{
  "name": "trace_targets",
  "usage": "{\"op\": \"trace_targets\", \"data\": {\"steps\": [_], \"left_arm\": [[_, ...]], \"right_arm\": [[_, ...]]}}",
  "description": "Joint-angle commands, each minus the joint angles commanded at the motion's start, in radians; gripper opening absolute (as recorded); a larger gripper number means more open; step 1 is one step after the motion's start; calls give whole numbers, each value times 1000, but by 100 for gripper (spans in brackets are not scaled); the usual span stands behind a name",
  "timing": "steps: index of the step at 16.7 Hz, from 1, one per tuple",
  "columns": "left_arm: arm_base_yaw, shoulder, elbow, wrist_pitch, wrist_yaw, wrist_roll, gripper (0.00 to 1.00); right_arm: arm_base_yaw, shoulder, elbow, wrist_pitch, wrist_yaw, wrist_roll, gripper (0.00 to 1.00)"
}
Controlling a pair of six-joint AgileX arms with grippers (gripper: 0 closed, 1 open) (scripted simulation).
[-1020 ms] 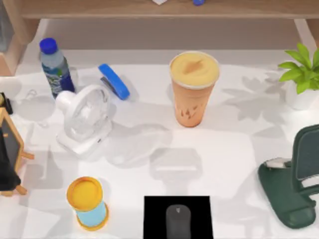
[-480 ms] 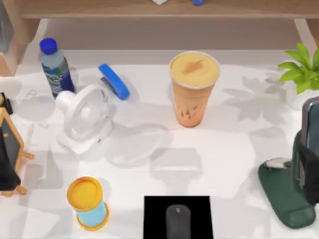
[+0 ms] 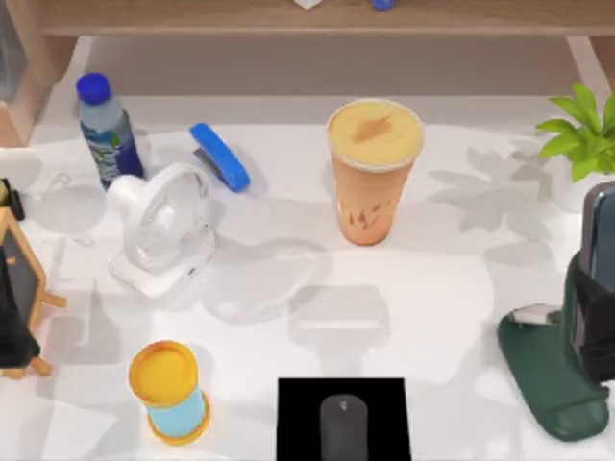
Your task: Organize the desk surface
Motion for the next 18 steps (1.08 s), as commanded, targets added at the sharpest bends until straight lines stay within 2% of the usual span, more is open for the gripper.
{"op": "trace_targets", "data": {"steps": [12, 18], "left_arm": [[0, 0, 0, 0, 0, 0, 100], [0, 0, 0, 0, 0, 0, 100]], "right_arm": [[0, 0, 0, 0, 0, 0, 98], [0, 0, 0, 0, 0, 0, 100]]}}
